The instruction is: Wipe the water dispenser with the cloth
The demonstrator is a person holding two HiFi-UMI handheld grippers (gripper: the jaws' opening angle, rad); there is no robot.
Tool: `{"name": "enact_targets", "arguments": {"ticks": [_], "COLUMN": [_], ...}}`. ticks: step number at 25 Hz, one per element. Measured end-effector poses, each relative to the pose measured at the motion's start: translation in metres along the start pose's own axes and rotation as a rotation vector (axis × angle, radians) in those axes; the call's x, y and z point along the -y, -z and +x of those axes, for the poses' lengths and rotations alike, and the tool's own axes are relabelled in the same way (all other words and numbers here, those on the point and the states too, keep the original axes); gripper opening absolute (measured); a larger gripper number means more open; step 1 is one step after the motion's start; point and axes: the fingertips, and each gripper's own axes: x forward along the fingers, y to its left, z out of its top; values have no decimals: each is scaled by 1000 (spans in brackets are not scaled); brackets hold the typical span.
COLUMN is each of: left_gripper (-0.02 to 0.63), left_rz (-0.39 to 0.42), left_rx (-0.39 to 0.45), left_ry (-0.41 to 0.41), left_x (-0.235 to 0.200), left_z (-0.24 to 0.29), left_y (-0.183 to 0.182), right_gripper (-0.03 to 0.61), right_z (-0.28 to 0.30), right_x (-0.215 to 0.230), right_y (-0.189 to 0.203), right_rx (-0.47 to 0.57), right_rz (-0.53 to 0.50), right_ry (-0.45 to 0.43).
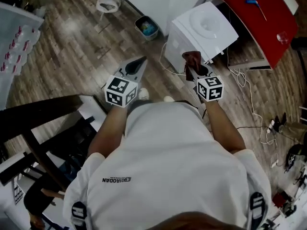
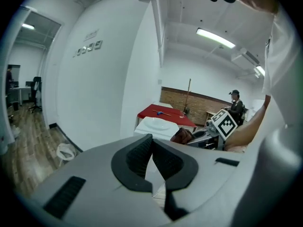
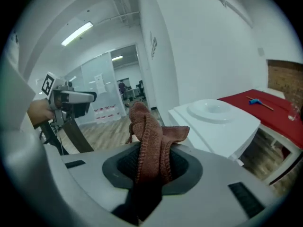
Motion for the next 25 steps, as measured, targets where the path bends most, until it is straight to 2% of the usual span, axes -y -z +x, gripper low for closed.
{"name": "enact_targets", "arguments": {"ticks": [5,12,16,19,25], "left_gripper": [-3,-3,-3,-3,-3], "left_rz": [61,50,34,31,-5], "left_rx": [20,-17,-50,-46,-48], "left_ry": [137,263,286,296,282], "left_x": [-21,-40,-51,-52,-54], "left_z": [6,-5,-7,-9,-5], "left_y": [-15,23,37,36,40], "right_gripper": [88,88,89,87,89], "right_z": [2,10,27,41,62], "right_x": [8,19,30,44,67], "right_y": [14,22,13,11,13], "right_rx": [-112,-303,-375,-409,-404], "right_rz": [-178,-502,-677,-729,-740], "right_ry": [209,456,541,572,637]}}
